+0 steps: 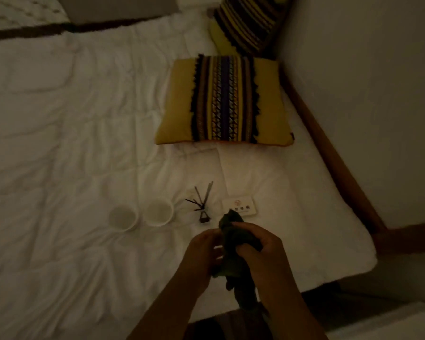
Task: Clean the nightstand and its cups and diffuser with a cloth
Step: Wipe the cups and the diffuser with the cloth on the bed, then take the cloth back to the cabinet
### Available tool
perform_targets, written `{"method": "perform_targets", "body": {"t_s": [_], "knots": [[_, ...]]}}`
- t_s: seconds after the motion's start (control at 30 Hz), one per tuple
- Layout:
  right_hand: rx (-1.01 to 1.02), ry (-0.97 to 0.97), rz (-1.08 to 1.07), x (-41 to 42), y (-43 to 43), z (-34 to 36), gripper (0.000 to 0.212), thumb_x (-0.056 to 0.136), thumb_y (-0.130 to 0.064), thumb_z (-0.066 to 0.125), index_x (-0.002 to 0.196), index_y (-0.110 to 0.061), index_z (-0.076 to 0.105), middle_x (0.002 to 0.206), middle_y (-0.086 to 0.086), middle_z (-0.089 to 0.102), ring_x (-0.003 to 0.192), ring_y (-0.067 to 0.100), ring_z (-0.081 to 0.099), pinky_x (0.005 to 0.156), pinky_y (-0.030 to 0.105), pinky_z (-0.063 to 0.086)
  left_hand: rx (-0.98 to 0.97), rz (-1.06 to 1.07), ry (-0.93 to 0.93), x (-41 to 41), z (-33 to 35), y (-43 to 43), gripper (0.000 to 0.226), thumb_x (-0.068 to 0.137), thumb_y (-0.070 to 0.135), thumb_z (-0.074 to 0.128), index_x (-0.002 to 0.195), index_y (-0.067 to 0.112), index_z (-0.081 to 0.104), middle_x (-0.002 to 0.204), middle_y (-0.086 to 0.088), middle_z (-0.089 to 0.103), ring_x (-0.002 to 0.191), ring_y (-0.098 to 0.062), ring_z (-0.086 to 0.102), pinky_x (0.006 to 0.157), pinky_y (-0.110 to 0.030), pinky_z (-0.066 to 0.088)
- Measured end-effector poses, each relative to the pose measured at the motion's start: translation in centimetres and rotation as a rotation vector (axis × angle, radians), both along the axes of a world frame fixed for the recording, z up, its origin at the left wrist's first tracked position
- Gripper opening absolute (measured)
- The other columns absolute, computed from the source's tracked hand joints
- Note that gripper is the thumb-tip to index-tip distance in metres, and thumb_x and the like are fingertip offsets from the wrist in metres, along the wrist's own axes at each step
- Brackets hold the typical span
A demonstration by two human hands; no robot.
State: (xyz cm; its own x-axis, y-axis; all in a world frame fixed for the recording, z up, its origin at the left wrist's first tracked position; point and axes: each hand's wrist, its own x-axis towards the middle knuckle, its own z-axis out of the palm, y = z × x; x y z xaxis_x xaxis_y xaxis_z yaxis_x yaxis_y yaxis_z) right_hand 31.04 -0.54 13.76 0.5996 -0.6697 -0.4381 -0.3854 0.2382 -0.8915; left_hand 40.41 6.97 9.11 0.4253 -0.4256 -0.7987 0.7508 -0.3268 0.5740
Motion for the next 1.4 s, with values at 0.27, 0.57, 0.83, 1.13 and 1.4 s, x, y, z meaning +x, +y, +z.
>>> {"method": "perform_targets", "body": {"t_s": [0.27, 0.57, 0.83, 1.13, 1.4], "knots": [[0.097, -0.096, 0.516, 7.1, 13.3, 13.1, 0.034, 0.084, 0.002, 0.052, 0.087, -0.024, 0.074, 0.087, 0.006, 0.072, 0.082, 0.027, 0.07, 0.073, 0.041, 0.06, -0.208, 0.313, -0.058, 4.0, 13.6, 18.1, 0.027, 0.093, 0.041, 0.055, 0.11, 0.024, 0.066, 0.111, -0.002, 0.069, 0.099, -0.018, 0.067, 0.086, -0.036, 0.053], [0.004, -0.203, 1.221, 15.1, 39.8, 23.9, 0.018, 0.087, -0.009, 0.052, 0.091, -0.023, 0.063, 0.089, 0.01, 0.068, 0.081, 0.03, 0.068, 0.078, 0.051, 0.057, -0.2, 0.922, -0.225, 3.3, 26.5, 46.7, 0.038, 0.09, 0.04, 0.054, 0.111, 0.013, 0.069, 0.1, -0.009, 0.07, 0.089, -0.023, 0.067, 0.073, -0.035, 0.055], [-0.228, -0.201, 1.779, 18.5, 65.9, 26.6, 0.005, 0.084, -0.023, 0.052, 0.086, -0.023, 0.056, 0.089, 0.015, 0.062, 0.078, 0.032, 0.064, 0.076, 0.051, 0.057, 0.027, 1.125, -0.547, -1.8, 30.4, 71.1, 0.066, 0.068, 0.015, 0.083, 0.127, 0.017, 0.054, 0.121, -0.015, 0.063, 0.105, -0.03, 0.068, 0.089, -0.05, 0.057], [-0.505, -0.424, 2.118, 22.5, 91.6, 30.1, 0.017, 0.084, -0.017, 0.065, 0.101, -0.017, 0.065, 0.096, 0.002, 0.068, 0.091, 0.015, 0.065, 0.085, 0.033, 0.054, 0.316, 1.184, -0.683, -2.5, 33.4, 95.9, 0.011, 0.083, 0.005, 0.071, 0.092, 0.009, 0.065, 0.084, -0.012, 0.066, 0.081, -0.027, 0.068, 0.071, -0.037, 0.056], [-0.613, -0.591, 2.102, 33.8, 107.5, 29.2, 0.01, 0.084, -0.015, 0.065, 0.087, -0.025, 0.066, 0.071, -0.017, 0.059, 0.066, -0.01, 0.057, 0.059, 0.003, 0.042, 0.647, 1.195, -0.749, 7.2, 32.4, 111.7, 0.023, 0.083, 0.023, 0.073, 0.087, 0.002, 0.065, 0.083, -0.022, 0.068, 0.077, -0.033, 0.069, 0.066, -0.035, 0.053]]}}
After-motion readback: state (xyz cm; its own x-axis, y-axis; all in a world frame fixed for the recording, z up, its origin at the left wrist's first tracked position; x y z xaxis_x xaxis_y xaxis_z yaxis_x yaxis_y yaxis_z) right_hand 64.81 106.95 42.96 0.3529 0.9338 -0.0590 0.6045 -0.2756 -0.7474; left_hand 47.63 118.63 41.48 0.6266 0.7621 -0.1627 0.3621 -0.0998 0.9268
